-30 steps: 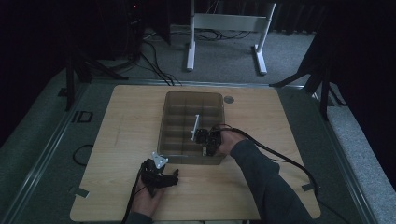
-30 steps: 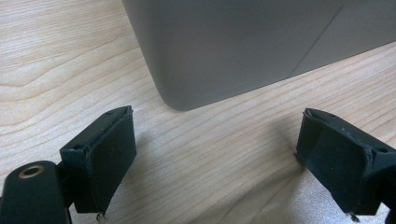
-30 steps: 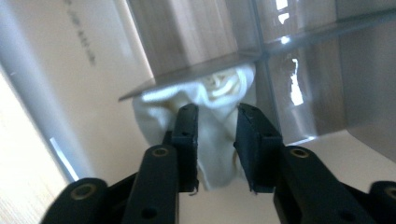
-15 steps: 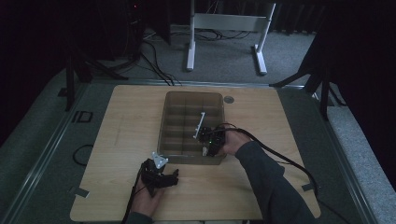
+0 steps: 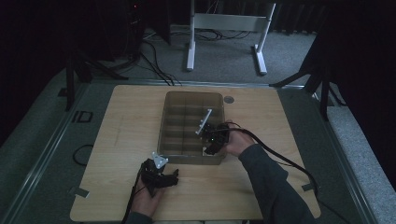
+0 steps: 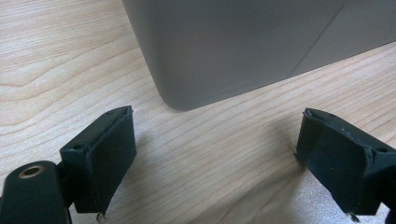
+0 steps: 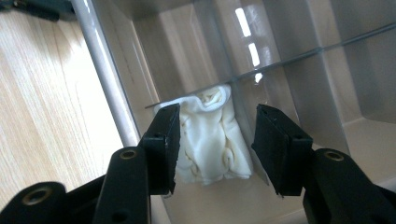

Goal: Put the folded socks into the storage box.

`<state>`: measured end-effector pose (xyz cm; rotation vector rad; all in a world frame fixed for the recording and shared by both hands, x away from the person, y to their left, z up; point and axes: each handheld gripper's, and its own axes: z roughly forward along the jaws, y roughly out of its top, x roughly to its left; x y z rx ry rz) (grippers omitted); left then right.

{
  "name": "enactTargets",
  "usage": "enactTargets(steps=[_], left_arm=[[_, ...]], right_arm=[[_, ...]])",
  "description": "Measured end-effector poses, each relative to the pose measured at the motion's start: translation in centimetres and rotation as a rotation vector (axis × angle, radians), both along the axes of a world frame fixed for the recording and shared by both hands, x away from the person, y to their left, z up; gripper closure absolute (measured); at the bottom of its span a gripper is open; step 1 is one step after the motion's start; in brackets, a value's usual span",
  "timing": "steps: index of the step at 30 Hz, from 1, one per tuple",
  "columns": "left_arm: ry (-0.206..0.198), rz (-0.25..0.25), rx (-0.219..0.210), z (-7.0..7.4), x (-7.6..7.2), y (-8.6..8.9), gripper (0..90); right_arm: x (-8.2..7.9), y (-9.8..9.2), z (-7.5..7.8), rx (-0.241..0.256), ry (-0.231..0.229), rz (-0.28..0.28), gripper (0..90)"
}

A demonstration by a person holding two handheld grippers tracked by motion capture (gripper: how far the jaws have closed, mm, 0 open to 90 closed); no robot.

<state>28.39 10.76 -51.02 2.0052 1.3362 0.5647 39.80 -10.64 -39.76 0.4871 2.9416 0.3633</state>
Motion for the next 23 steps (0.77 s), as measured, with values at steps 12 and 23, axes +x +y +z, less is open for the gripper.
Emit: enactTargets(steps=[12, 23], left_arm=[[0.000, 0.001, -0.001, 0.0, 0.0, 0.0, 12.0], [0.000, -0.001, 0.000, 0.0, 0.0, 0.0, 12.1]], right_arm=[[-0.4, -2.2, 0.6, 0.091, -0.070, -0.074, 50.0], [-0.8, -4.5, 0.6, 0.148, -0.138, -0.134, 50.3]])
